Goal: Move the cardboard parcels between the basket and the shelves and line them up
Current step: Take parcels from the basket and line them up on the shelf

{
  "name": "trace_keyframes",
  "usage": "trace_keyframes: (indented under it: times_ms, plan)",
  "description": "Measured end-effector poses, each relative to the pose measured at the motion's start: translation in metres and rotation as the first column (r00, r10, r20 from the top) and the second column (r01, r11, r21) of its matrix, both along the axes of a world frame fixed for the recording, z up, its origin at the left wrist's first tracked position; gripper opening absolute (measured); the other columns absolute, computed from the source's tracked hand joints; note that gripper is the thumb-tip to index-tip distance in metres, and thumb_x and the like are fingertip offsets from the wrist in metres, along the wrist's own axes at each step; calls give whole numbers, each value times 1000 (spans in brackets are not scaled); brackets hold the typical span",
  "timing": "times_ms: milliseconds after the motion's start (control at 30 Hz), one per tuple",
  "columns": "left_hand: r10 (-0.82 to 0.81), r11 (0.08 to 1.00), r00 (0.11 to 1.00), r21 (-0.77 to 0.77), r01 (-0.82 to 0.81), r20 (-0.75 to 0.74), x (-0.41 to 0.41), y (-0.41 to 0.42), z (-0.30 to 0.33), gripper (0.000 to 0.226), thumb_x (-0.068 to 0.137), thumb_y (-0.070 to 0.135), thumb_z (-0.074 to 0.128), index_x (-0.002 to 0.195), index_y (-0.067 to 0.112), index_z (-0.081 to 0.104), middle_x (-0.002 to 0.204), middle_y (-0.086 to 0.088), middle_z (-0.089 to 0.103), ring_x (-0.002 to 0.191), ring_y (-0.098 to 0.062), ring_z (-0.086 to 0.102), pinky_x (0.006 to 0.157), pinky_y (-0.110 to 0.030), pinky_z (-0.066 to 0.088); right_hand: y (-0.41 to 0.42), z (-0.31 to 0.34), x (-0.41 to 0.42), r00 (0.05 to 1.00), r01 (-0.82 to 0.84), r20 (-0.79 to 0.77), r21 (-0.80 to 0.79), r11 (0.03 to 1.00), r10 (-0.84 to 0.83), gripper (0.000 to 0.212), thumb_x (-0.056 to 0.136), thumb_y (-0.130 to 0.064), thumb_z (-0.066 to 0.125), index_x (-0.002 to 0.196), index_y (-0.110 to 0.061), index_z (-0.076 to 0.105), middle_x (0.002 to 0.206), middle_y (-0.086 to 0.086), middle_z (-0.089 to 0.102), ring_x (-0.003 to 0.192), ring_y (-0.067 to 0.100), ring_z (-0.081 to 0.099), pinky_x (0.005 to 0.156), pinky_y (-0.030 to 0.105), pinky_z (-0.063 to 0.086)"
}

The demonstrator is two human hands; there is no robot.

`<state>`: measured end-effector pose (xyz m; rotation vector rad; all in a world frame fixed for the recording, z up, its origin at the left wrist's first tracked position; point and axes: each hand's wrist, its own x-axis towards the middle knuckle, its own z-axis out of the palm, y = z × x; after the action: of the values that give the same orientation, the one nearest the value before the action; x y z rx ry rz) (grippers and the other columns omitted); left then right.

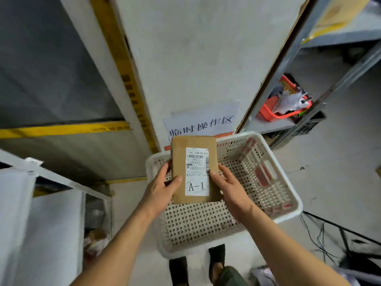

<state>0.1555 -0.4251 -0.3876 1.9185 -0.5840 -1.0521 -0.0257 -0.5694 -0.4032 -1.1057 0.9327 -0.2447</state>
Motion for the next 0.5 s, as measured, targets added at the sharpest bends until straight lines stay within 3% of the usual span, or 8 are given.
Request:
trace_keyframes:
  times_ms: [100,167,333,433,500]
  plan:
    - [66,996,997,-57,-64,40,11,37,34,68,101,49,64,159,51,30,149,29,51,109,17,60,96,-25,50,21,45,22,995,-83,56,-56,995,86,50,100,-36,63,148,-29,52,126,-4,76,116,16,73,98,49,60]
    - [126,991,986,-62,-120,108,16,58,53,68,100,51,63,159,50,30,145,28,55,118,5,63,100,-28,50,30,67,37,985,-142,92,-85,986,149,56,98,-38,66,151,-31,50,129,-3,75,120,18,72,104,54,55]
    - [310,950,917,-98,-295,251,21,100,105,66,95,71,51,155,58,29,140,16,65,122,-10,65,105,-37,50,49,112,82,912,-330,192,-181,927,362,46,107,-31,58,153,-33,51,137,3,71,128,24,67,109,49,51]
    - [412,911,848,-118,-396,333,13,127,138,54,107,55,45,157,54,26,139,16,64,117,-9,64,100,-30,50,67,138,109,844,-424,244,-245,872,478,46,105,-31,60,151,-33,53,136,-4,72,128,19,67,110,45,51]
    - [476,875,796,-105,-473,374,3,147,157,53,109,51,41,158,55,20,134,25,56,116,-6,61,104,-29,47,84,153,122,780,-496,259,-298,816,569,47,104,-32,61,150,-37,54,139,-8,70,130,15,66,110,42,51]
